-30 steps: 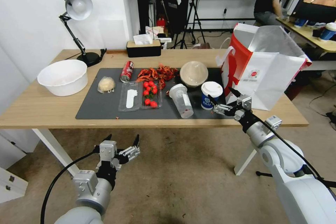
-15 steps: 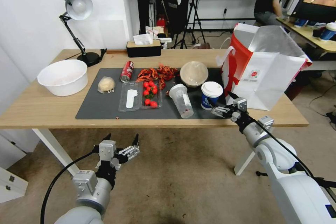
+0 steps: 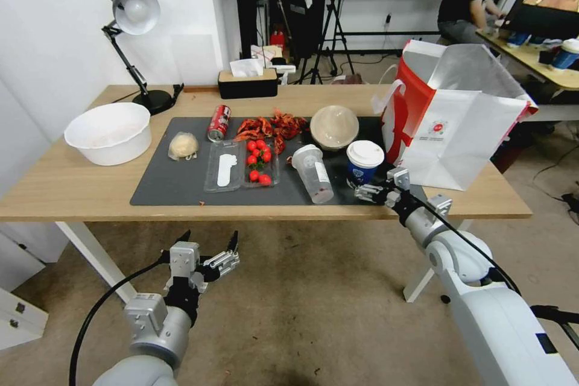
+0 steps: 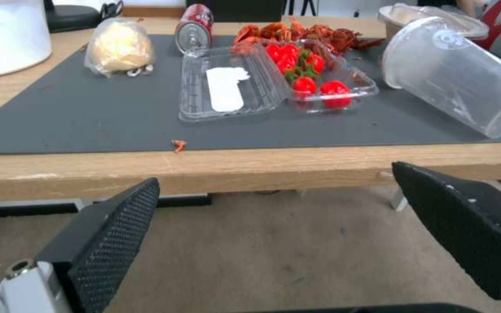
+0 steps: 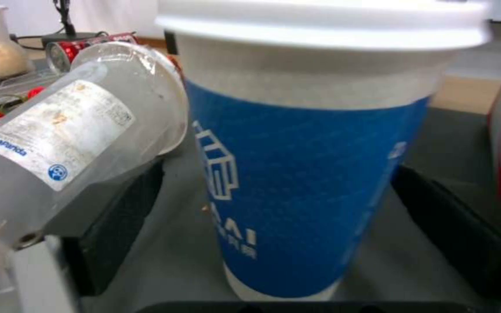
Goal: Pick up the trash from the table and place it into the takeout bag.
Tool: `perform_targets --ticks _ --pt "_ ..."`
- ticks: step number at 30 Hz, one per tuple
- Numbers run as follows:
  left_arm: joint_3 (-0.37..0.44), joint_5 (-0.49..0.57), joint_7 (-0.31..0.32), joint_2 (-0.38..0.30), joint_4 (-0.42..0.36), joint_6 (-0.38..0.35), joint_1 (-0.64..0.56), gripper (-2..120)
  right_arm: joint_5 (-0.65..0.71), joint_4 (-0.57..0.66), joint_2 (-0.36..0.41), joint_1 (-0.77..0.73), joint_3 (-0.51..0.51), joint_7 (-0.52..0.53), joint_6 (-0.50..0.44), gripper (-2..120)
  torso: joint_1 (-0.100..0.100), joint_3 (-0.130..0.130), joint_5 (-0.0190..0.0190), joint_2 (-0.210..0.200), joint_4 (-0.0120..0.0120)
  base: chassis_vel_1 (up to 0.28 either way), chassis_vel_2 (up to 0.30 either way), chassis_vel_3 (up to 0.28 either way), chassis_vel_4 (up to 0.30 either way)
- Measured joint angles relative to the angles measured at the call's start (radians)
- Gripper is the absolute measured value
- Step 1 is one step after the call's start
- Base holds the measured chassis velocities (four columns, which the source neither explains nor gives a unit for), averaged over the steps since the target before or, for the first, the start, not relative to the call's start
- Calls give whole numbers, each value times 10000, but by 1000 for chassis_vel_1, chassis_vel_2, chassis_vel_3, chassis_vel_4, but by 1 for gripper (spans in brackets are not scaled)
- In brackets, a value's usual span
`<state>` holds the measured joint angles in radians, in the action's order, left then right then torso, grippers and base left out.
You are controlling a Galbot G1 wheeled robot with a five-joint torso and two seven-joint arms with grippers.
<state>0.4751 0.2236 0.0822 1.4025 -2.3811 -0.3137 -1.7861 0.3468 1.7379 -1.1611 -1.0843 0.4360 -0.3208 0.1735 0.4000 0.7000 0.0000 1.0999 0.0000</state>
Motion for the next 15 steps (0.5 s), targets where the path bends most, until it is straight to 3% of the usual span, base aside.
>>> perform_targets --ticks 15 --pt "15 9 30 15 39 168 14 100 -248 315 34 -238 117 157 352 51 0 0 1 0 -1 0 0 0 0"
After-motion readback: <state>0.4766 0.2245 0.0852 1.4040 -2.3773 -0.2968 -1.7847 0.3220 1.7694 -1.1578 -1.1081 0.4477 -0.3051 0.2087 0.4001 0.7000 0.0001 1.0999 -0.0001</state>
